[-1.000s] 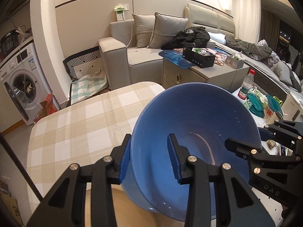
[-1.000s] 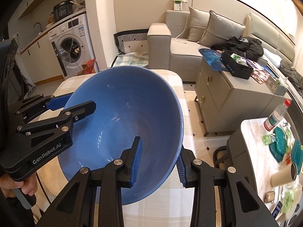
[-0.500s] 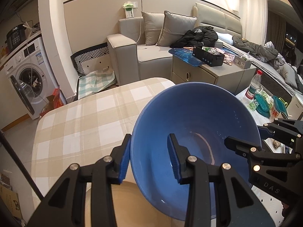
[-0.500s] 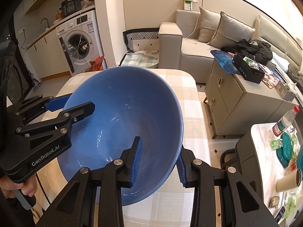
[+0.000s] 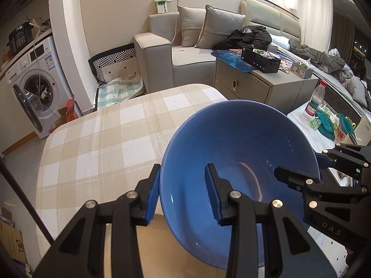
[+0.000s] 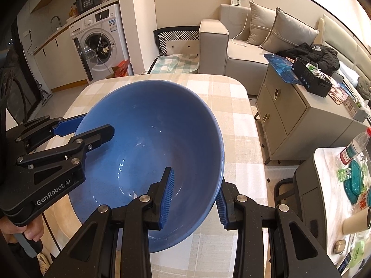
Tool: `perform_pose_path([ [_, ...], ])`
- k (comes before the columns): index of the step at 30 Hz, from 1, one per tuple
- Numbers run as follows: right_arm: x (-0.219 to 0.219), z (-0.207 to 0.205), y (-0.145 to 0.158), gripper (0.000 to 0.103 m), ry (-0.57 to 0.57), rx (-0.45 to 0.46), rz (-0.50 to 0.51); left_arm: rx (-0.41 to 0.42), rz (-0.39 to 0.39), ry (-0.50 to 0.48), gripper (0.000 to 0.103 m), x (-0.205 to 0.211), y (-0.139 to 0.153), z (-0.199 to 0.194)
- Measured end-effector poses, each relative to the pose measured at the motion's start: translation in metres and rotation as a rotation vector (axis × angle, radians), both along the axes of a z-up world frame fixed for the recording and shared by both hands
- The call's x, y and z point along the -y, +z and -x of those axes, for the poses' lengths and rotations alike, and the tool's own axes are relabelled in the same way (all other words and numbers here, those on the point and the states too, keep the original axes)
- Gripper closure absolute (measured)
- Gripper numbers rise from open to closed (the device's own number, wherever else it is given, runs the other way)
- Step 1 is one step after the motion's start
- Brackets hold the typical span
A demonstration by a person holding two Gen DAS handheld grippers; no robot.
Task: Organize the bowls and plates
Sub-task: 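Lower the held blue bowl onto the table with both tools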
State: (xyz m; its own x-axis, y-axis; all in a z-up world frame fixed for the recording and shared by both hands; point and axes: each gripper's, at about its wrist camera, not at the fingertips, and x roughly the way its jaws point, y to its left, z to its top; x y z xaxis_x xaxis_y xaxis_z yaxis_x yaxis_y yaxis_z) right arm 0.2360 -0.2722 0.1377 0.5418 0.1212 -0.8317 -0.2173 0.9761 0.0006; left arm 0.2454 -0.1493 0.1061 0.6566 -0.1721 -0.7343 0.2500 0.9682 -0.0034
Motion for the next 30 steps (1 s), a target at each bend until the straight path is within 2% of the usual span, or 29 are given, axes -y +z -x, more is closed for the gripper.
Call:
perform_pose_path([
  [30,0.009,-0.011,-0.033,0.069,-0.003,-0.045,0.051,-0.059,-0.014,-0.009,0.067,0.011,-0.032,-0.01],
])
